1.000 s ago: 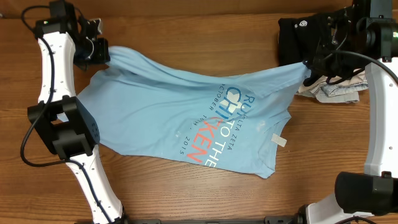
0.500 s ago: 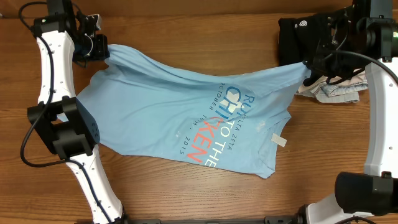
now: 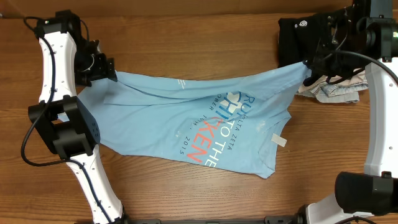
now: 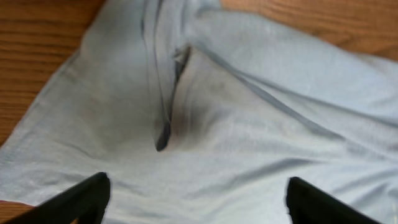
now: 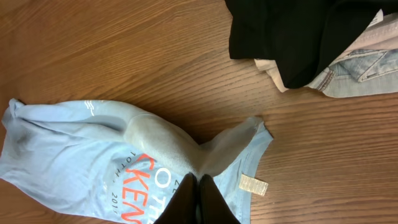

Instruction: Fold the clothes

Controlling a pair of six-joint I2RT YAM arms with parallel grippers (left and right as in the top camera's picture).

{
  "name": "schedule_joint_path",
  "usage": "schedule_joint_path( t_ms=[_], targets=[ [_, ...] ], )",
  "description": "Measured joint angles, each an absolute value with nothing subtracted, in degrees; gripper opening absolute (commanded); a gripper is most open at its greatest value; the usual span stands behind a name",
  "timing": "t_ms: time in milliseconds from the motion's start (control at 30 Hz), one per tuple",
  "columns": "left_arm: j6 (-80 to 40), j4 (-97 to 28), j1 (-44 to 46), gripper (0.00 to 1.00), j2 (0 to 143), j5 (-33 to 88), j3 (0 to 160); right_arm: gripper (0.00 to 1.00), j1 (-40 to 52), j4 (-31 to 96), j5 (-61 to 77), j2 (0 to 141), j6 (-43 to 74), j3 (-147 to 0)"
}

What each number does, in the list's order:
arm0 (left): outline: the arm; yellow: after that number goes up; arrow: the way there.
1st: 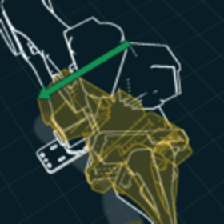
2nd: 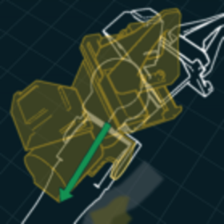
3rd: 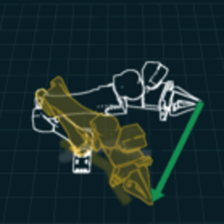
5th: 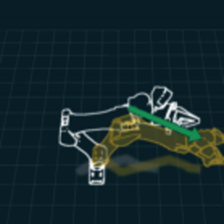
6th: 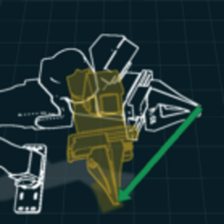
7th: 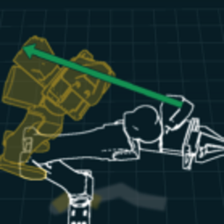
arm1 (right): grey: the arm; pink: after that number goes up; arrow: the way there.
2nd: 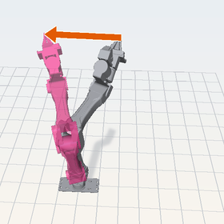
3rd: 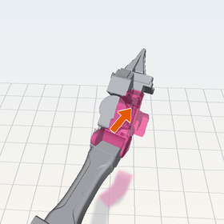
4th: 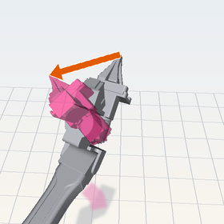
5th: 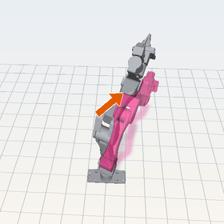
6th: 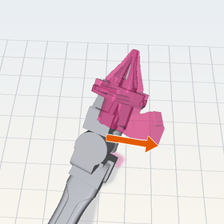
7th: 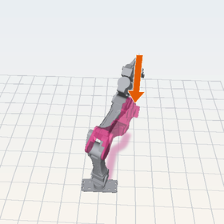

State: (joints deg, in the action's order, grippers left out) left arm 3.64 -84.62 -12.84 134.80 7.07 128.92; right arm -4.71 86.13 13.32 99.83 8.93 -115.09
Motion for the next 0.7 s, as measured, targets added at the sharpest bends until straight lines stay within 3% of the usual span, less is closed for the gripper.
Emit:
schedule_joint_path(
  t_ms=[200, 367, 700],
  targets=[
    [3.51, -81.89, -12.84, 0.93, 134.8, 6.33, 128.92, 0.04, -4.71, 86.43, 13.3, 99.85, 8.95, -115.09],
    [3.53, -75.61, -12.84, 0.85, 134.8, 6.22, 127.7, 0.04, -4.71, 86.59, 13.3, 99.83, 8.93, -115.11],
    [3.51, -61.76, -12.45, 0.81, 134.74, 11.27, 112.42, 0.04, -4.71, 86.54, 13.3, 99.85, 8.93, -115.07]
  ],
)
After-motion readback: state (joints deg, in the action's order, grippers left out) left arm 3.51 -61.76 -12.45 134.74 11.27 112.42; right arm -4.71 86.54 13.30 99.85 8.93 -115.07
